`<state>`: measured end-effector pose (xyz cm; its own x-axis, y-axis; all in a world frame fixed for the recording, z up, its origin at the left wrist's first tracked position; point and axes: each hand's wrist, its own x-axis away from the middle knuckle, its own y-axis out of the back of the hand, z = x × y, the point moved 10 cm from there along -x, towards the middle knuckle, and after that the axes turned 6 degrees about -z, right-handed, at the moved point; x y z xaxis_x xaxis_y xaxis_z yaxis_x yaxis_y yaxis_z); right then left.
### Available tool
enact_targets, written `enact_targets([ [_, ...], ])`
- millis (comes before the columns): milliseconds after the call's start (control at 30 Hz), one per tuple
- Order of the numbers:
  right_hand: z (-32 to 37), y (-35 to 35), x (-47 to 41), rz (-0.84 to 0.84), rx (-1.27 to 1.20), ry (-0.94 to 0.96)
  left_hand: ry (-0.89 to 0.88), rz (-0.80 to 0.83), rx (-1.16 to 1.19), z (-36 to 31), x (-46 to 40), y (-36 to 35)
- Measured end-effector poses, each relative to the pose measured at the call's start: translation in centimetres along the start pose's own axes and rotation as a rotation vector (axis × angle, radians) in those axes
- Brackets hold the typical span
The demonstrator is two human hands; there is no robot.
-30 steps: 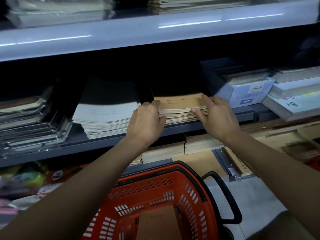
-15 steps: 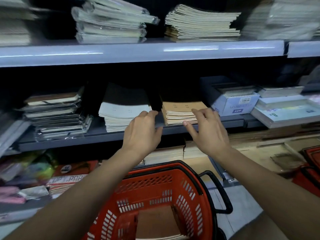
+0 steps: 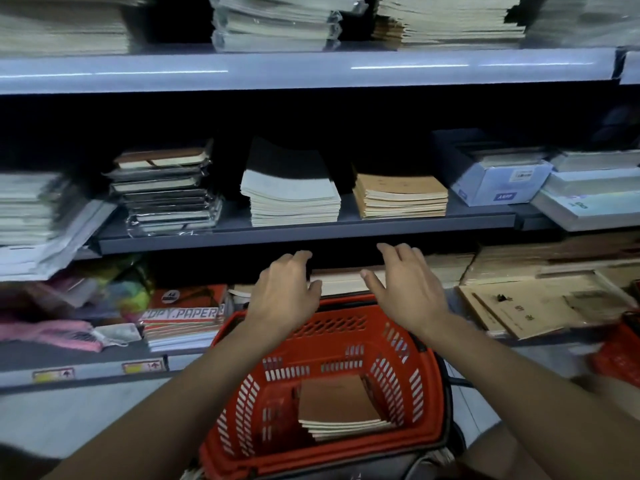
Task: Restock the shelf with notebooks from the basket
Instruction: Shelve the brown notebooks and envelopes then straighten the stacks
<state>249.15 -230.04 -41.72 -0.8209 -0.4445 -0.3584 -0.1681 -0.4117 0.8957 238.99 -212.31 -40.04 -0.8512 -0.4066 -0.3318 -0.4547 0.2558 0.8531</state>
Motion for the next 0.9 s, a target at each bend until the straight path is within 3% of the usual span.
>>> enact_targets([
  [200, -1.6, -7.2, 3.0, 0.169, 0.041, -0.034, 0.108, 0.123, -0.015, 4.5, 2.4, -5.6],
  [700, -7.6, -26.9, 11.6, 0.728, 0.179, -0.216, 0.528, 0.644, -0.033, 18.0, 12.9, -26.7],
  [900, -8.3, -32.3, 15.2, 0.981, 0.141, -0.278, 0.719, 0.843, 0.04, 20.0, 16.6, -31.5],
])
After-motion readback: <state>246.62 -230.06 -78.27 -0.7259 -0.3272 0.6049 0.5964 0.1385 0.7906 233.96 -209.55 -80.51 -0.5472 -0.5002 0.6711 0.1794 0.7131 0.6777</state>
